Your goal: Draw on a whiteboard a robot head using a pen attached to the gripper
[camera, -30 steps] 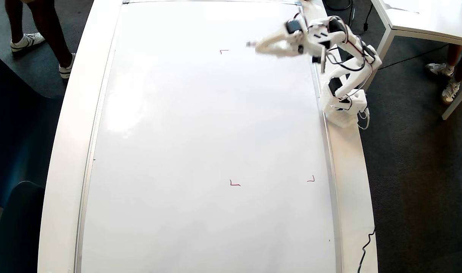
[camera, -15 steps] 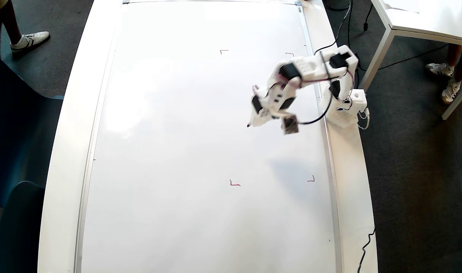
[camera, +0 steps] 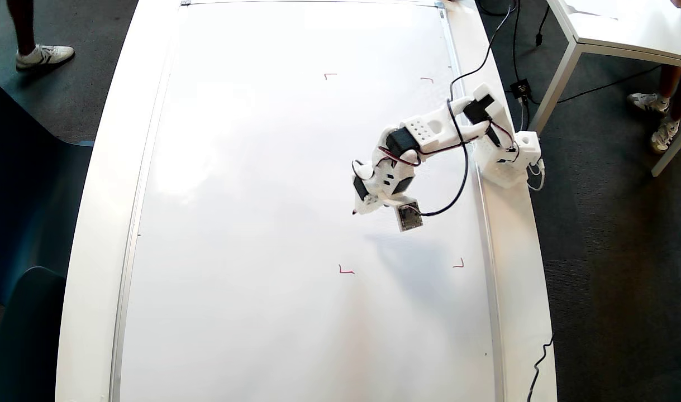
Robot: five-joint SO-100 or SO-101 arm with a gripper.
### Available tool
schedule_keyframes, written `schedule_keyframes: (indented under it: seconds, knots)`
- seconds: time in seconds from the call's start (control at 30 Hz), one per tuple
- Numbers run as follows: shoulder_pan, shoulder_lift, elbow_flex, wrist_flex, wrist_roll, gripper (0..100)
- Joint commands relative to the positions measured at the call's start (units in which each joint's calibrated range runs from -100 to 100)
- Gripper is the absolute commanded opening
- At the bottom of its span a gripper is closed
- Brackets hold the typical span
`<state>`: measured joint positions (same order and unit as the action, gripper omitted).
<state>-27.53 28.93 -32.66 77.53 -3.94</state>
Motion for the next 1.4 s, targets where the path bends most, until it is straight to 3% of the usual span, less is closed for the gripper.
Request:
schedule_keyframes:
  seconds: [0.0, 0.23, 0.73, 0.97, 1.37]
  knots:
    - [-0.5, 2.4, -5.1, 0.5, 0.3, 1]
    - [-0.2, 4.8, -5.1, -0.1, -3.5, 1]
    - [-0.1, 7.8, -3.2, -2.0, -3.6, 1]
    - [-0.4, 5.4, 7.0, -2.5, -5.2, 1]
    - [-3.6, -13.6, 34.3, -3.0, -8.0, 1]
